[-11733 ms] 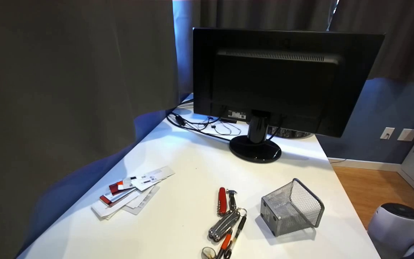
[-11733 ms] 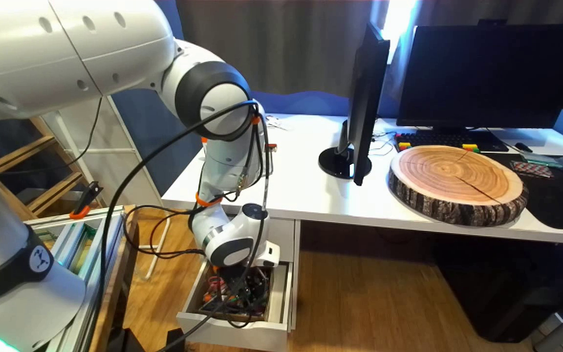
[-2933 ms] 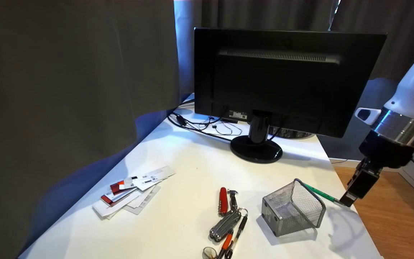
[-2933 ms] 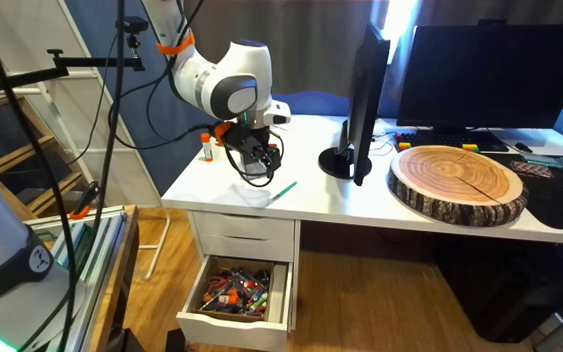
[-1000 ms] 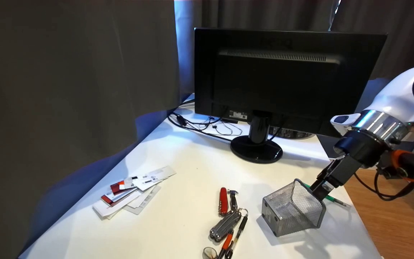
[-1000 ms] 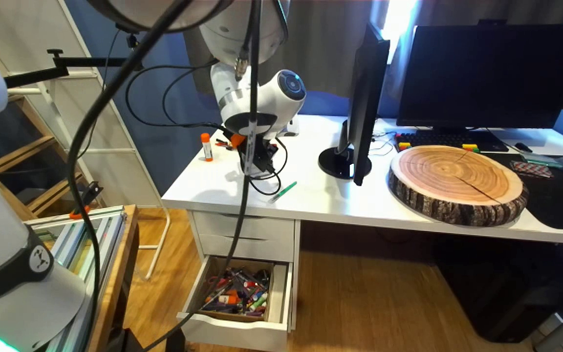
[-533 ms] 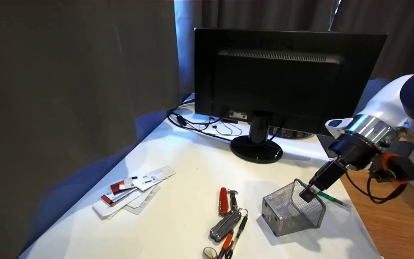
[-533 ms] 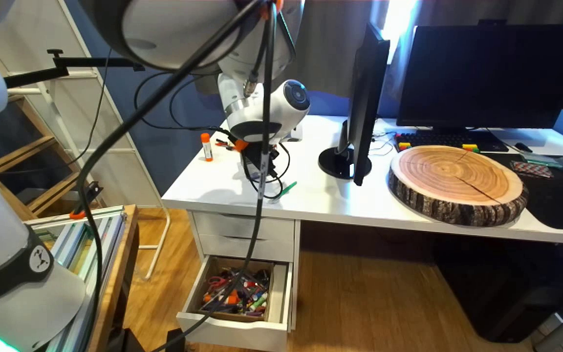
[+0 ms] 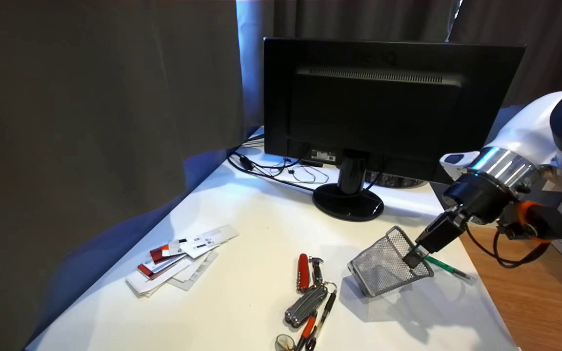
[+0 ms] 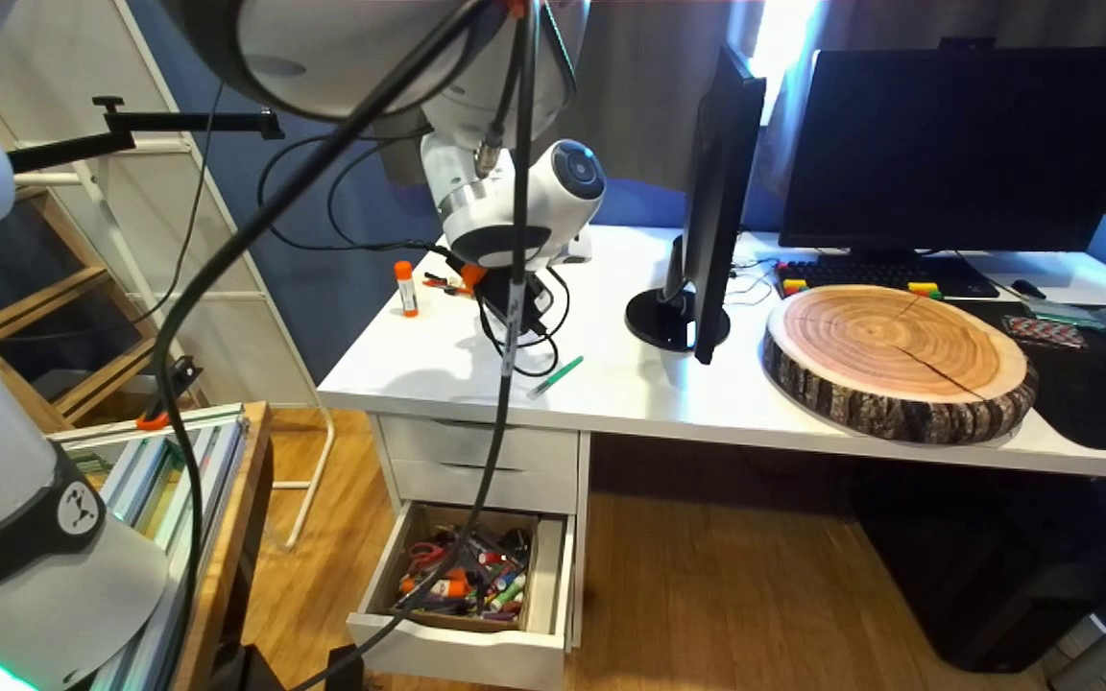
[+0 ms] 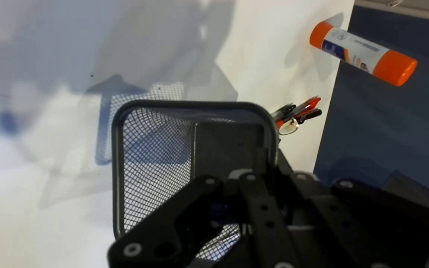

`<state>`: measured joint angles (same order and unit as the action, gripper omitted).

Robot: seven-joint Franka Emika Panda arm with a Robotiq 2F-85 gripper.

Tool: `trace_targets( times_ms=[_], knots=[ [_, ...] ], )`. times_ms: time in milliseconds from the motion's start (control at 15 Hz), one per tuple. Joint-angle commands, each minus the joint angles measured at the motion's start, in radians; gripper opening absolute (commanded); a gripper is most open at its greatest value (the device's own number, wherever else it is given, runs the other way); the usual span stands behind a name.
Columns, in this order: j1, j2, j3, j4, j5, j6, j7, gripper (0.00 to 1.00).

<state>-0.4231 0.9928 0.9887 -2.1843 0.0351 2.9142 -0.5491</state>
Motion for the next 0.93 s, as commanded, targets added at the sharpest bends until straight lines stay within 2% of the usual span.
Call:
trace_targets(
  times_ms=[0, 333, 600, 867],
  knots=[
    [0.018, -0.117, 0.001, -0.076, -0.043, 0.055, 0.065, 0.01],
    [0.129, -0.356, -0.049, -0.188, -0.077, 0.106, 0.185, 0.01],
    [0.26, -0.527, -0.106, -0.226, -0.077, 0.072, 0.255, 0.01],
    [0.439, -0.67, -0.252, -0.244, -0.096, 0.014, 0.301, 0.01]
  ],
)
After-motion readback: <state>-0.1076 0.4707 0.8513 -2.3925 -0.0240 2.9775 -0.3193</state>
